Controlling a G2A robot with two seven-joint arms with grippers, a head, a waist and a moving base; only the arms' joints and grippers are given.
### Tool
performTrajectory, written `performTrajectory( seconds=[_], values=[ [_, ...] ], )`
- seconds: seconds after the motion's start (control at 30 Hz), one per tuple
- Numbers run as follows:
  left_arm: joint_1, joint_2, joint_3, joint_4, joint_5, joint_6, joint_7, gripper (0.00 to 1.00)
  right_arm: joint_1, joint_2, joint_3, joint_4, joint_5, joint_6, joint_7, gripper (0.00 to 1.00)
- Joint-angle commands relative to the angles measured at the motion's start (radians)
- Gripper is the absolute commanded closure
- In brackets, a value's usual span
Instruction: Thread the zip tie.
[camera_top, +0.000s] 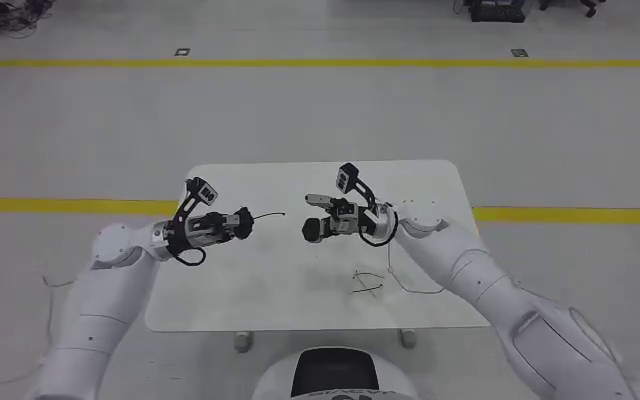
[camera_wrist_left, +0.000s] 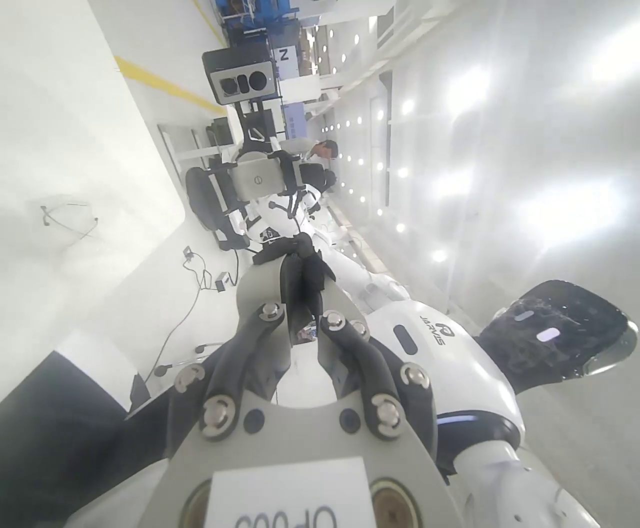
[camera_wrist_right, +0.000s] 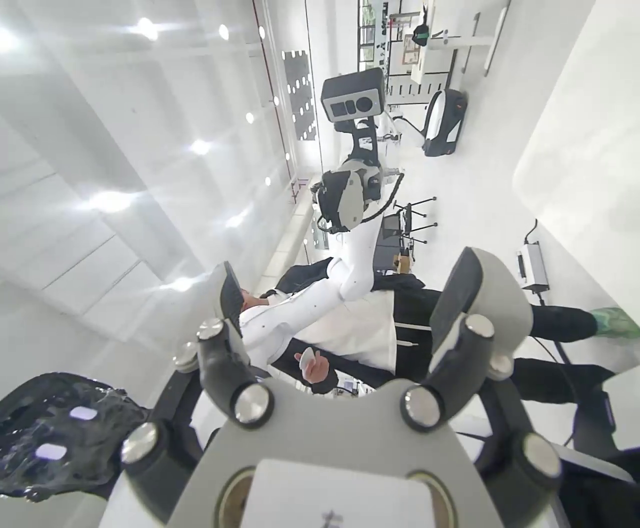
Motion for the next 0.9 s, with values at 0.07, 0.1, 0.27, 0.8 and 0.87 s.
performTrajectory(
  seconds=[0.07, 0.1, 0.27, 0.8, 0.87],
  values=[
    [0.006, -0.002, 0.008, -0.011, -0.007, 0.006, 0.019, 1.00, -0.008, 0.000, 0.001, -0.013, -0.010, 0.006, -0.014, 0.00],
    [0.011, -0.003, 0.013, -0.017, -0.014, 0.010, 0.022, 1.00, -0.013, 0.000, 0.003, -0.022, -0.018, 0.013, -0.019, 0.00],
    [0.025, -0.007, 0.035, -0.032, -0.053, 0.004, 0.007, 1.00, -0.038, -0.010, 0.016, -0.049, 0.009, 0.040, -0.037, 0.00],
    [0.044, -0.005, 0.036, -0.042, -0.068, -0.002, 0.035, 1.00, -0.091, -0.006, 0.099, -0.097, 0.050, 0.049, -0.058, 0.40],
    [0.046, -0.005, 0.037, -0.041, -0.085, -0.002, 0.025, 1.00, -0.098, -0.007, 0.110, -0.099, 0.062, 0.061, -0.047, 0.52]
  ],
)
